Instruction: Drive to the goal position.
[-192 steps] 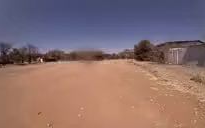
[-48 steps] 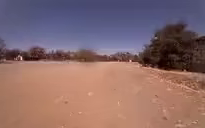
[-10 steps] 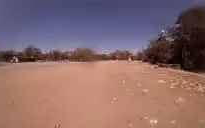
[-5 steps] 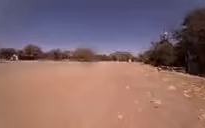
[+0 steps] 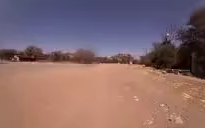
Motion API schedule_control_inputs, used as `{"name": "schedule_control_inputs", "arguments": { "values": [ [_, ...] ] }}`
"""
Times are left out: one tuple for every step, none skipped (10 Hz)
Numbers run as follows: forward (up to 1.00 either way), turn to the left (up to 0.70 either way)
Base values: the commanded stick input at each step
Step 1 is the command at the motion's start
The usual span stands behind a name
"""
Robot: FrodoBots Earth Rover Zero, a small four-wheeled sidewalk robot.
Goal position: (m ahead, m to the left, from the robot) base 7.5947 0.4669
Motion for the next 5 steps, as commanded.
{"name": "schedule_control_inputs", "arguments": {
  "values": [
    [1.00,0.00],
    [1.00,0.00],
    [1.00,0.00],
    [1.00,0.00],
    [1.00,0.00]
  ]
}}
